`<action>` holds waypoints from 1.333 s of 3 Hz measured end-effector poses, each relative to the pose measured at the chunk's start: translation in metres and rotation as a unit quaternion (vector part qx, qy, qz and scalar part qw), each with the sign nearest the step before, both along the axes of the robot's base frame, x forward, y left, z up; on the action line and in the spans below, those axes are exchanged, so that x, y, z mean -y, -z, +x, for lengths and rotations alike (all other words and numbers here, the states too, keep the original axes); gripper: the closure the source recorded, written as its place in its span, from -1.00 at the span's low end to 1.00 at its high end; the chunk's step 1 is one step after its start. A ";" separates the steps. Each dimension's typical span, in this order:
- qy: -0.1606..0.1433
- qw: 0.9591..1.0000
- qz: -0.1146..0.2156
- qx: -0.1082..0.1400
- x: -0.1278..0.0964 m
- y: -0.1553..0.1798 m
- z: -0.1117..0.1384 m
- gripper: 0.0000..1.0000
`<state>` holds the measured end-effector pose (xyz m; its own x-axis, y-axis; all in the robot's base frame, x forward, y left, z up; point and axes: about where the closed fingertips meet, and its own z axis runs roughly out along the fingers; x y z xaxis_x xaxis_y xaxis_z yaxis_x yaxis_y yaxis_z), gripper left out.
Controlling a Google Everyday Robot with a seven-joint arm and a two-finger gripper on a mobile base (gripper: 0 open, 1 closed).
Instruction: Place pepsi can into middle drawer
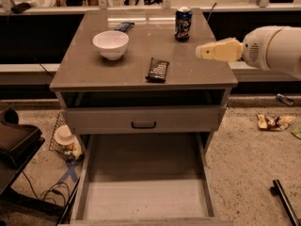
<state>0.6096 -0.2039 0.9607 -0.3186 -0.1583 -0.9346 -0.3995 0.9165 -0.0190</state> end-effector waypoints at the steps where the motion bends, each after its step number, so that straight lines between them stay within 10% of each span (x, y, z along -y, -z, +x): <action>1: 0.038 0.997 0.062 0.036 0.004 0.006 0.063 -1.00; 2: 0.092 0.983 0.108 0.120 0.025 -0.004 0.153 -1.00; 4: 0.121 0.973 0.125 0.153 0.044 -0.009 0.203 -1.00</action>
Offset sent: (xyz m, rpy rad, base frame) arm 0.2215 -0.0603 0.0202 0.2865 -0.4317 -0.3082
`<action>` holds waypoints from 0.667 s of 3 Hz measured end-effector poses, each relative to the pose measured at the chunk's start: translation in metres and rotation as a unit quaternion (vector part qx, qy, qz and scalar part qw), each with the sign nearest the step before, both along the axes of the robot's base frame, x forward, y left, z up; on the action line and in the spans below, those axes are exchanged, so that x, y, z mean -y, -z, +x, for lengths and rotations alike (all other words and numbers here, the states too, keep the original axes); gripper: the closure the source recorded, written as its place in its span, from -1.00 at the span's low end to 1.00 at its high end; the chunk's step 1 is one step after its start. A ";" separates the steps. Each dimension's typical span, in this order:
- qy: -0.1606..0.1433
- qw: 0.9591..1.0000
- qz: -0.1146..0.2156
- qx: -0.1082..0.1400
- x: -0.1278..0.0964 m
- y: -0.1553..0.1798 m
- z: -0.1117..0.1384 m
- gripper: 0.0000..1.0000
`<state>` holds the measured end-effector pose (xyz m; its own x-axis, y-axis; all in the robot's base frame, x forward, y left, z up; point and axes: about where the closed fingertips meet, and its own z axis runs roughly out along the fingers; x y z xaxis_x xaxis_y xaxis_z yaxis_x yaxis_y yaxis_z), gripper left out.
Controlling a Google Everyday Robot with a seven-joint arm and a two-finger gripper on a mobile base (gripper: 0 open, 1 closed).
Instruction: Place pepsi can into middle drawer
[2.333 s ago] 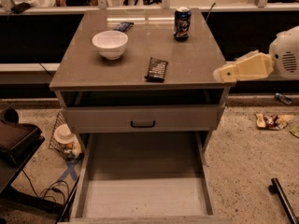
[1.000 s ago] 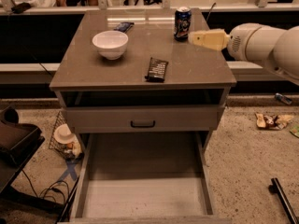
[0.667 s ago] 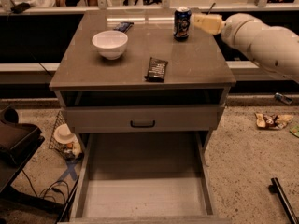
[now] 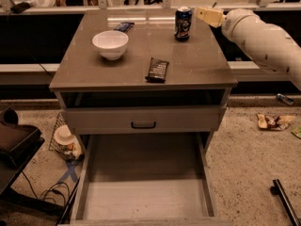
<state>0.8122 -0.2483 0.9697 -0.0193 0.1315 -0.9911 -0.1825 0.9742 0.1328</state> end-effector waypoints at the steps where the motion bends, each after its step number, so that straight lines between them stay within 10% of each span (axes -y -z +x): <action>1: -0.023 1.000 -0.016 0.004 -0.001 0.011 0.007 -1.00; 2: -0.069 0.996 -0.048 0.007 -0.007 0.030 0.025 -1.00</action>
Offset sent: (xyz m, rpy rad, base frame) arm 0.0470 0.0154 -0.0486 -0.1798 -0.0134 0.2923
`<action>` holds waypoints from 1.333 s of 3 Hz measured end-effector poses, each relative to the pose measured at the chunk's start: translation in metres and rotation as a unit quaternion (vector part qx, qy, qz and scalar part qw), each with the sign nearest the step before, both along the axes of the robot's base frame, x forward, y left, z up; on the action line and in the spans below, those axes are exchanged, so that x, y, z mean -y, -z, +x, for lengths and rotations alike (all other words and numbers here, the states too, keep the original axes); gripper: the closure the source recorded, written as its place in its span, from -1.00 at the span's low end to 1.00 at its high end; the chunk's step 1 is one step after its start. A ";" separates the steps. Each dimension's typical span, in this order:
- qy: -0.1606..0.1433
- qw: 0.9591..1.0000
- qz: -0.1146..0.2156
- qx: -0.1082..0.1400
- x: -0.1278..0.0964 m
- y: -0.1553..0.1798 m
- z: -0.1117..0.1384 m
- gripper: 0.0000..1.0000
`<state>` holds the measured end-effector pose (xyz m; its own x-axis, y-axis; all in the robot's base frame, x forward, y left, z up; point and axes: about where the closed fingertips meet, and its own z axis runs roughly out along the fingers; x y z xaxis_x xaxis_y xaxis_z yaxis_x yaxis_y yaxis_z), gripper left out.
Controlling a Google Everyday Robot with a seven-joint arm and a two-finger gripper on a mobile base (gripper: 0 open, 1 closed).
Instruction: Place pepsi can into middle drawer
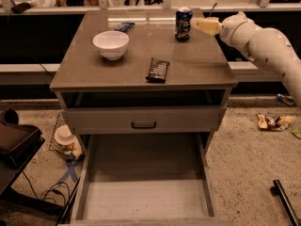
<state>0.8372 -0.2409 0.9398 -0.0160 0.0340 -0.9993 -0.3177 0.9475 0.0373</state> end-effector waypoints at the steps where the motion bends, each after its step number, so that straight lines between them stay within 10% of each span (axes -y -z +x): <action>1: -0.019 1.000 -0.009 -0.001 0.000 -0.008 0.001 -1.00; 4: -0.089 0.992 -0.085 -0.027 -0.047 0.027 0.050 -1.00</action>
Offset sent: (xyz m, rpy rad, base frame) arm 0.0009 0.0001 0.0077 -0.0180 0.0013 0.0376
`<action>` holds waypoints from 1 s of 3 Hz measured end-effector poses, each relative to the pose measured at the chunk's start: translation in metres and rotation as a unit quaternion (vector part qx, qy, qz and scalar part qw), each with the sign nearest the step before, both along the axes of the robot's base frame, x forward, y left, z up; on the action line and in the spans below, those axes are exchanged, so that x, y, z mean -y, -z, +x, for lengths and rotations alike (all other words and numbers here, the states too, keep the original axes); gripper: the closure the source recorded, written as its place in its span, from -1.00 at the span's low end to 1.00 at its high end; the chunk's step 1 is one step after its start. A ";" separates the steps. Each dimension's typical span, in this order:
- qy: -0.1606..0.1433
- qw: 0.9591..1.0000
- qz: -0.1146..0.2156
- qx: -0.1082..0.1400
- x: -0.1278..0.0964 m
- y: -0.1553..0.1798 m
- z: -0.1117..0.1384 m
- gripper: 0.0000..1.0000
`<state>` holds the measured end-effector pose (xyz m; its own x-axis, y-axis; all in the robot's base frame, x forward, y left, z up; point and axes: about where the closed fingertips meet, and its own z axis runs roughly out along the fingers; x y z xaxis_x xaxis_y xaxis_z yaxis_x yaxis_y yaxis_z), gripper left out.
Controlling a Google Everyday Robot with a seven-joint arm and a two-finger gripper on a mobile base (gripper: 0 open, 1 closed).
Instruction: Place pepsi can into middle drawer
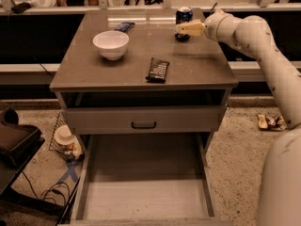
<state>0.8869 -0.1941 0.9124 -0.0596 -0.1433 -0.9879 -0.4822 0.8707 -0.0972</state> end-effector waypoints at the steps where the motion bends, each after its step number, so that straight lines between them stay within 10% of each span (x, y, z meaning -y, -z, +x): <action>1: -0.016 1.000 -0.019 -0.007 -0.010 0.010 0.016 -1.00; 3: -0.044 0.999 0.024 -0.013 -0.037 0.016 0.045 -1.00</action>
Offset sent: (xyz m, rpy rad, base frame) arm 0.0544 0.0226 -0.0142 0.0231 0.0233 0.0820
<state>0.9314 -0.1570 0.8964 -0.0744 -0.1009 -0.9921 -0.5586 0.8284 -0.0423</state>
